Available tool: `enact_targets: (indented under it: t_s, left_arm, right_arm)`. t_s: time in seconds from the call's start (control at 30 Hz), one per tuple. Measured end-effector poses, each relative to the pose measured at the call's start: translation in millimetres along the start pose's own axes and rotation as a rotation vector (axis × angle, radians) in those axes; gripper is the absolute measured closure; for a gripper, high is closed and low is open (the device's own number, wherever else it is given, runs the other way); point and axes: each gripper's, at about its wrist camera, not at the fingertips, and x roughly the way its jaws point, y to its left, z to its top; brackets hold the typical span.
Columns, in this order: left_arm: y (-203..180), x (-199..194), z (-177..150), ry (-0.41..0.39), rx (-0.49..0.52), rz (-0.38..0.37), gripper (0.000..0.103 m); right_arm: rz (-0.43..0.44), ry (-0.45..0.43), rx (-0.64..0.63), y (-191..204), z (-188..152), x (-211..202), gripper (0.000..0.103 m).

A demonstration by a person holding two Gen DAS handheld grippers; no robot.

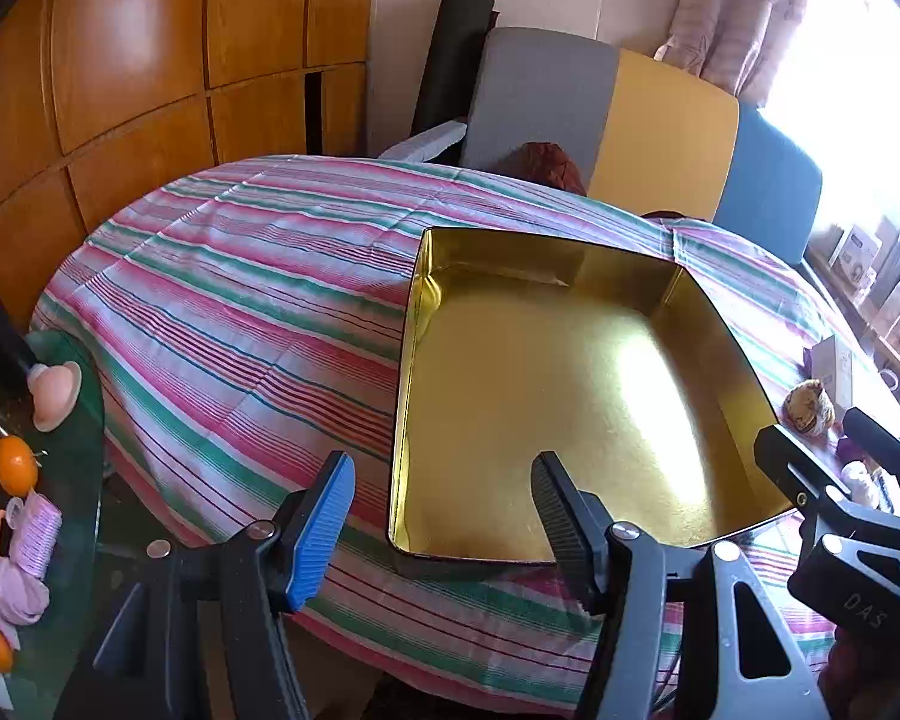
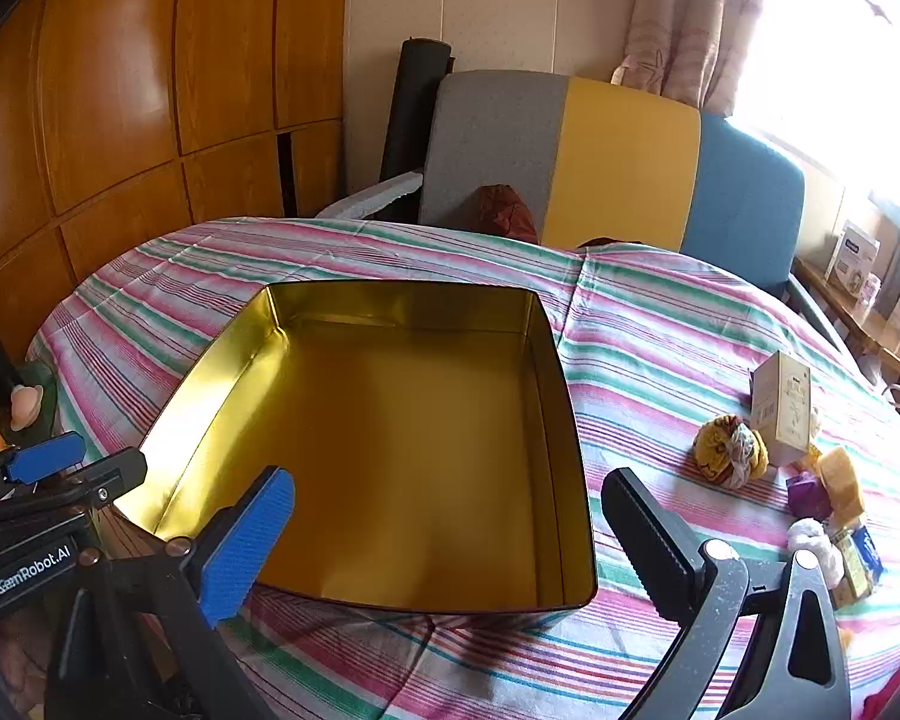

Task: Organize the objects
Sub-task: 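Move both tools from the gold tray toward the cluster of items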

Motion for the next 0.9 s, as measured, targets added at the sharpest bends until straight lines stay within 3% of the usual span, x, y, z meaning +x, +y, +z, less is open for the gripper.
enact_targets:
  t_s: [0.17,0.5,0.9]
  left_arm:
    - [2,4,1,0.01,-0.008,-0.02,0.033]
    - [-14,-3,8,-0.038,0.054,0.043,0.031]
    - [-33,7,5,0.007,0.109,-0.007,0.031]
  right_arm:
    - [-0.003,-0.017,0.002,-5,4,0,0.0]
    - [0.018,-0.021,0.032,-30,0,1,0.0]
    - [-0.005,-0.009,0.077,-68,-2,2,0.0]
